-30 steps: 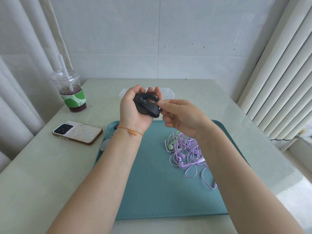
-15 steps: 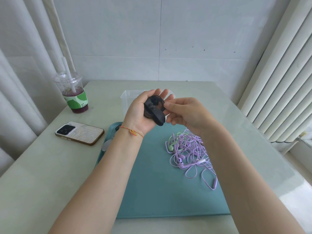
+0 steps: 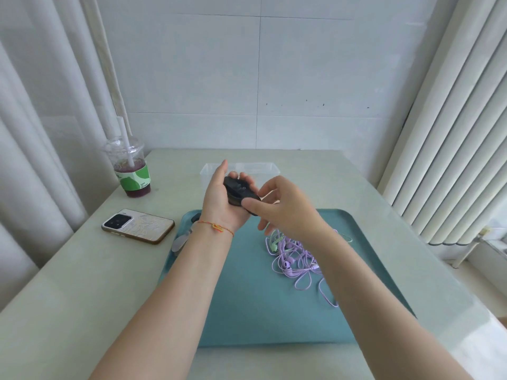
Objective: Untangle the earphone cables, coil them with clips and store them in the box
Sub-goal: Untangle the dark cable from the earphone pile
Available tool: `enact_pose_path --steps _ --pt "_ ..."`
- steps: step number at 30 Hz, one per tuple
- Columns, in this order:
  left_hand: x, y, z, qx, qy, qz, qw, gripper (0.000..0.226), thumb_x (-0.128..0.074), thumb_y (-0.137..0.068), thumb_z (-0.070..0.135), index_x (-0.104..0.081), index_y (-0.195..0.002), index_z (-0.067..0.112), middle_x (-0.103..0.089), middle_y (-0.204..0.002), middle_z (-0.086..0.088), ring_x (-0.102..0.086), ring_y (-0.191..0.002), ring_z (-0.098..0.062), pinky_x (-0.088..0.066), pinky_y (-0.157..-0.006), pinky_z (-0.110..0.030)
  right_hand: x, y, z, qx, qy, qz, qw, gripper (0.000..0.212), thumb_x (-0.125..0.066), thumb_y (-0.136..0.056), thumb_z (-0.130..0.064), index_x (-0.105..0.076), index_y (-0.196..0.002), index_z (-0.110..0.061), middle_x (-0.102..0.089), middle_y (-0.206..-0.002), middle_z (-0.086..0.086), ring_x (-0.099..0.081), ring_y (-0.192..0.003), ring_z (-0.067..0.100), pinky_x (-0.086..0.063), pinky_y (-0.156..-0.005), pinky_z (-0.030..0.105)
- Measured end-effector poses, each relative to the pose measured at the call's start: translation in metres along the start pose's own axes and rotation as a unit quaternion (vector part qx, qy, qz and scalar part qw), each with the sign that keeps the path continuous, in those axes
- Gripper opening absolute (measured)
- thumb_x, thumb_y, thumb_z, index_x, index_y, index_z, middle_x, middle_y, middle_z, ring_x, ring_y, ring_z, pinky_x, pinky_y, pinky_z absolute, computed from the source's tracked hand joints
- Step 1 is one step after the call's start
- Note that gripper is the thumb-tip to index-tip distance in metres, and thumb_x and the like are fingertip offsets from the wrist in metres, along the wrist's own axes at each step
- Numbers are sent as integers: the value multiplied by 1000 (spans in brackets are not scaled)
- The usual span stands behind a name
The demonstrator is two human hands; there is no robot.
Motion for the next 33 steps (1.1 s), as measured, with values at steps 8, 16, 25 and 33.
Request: enact_pose_path --steps 8,16,25,33 --pt "-6 13 1 -67 -43 -26 996 33 -62 -92 35 -46 -70 17 -45 -64 2 -46 -53 -9 -42 -57 -20 2 7 -3 44 140 63 987 17 -71 -83 -25 -63 -93 -14 -69 -81 4 -67 -68 25 -56 -67 39" --pt "-10 25 4 -74 -117 -57 989 40 -62 -84 55 -62 -93 16 -64 -87 -4 -66 -91 -21 -52 -86 -37 2 4 -12 106 229 71 965 17 -66 -87 -23 -68 -102 -16 -66 -85 4 -58 -79 20 -46 -70 29" --pt "9 9 33 -93 -214 38 972 36 -47 -95 42 -64 -100 10 -70 -101 -14 -67 -97 -28 -51 -90 -40 15 -26 -19 126 252 91 955 16 -65 -86 -18 -68 -102 -17 -57 -89 1 -53 -80 18 -41 -69 28" --pt "34 -47 77 -269 -646 252 668 27 -51 -87 16 -60 -113 15 -53 -122 -11 -54 -107 -29 -43 -88 -31 21 -91 -15 93 267 98 954 14 -60 -89 -18 -66 -101 -17 -57 -100 5 -55 -82 20 -41 -65 28"
Point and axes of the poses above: each hand's wrist, its own y-axis away from the middle knuckle, its own x-axis out of the back of the hand, z = x × y, the point moved 1 cm from there along -y, towards the middle knuckle
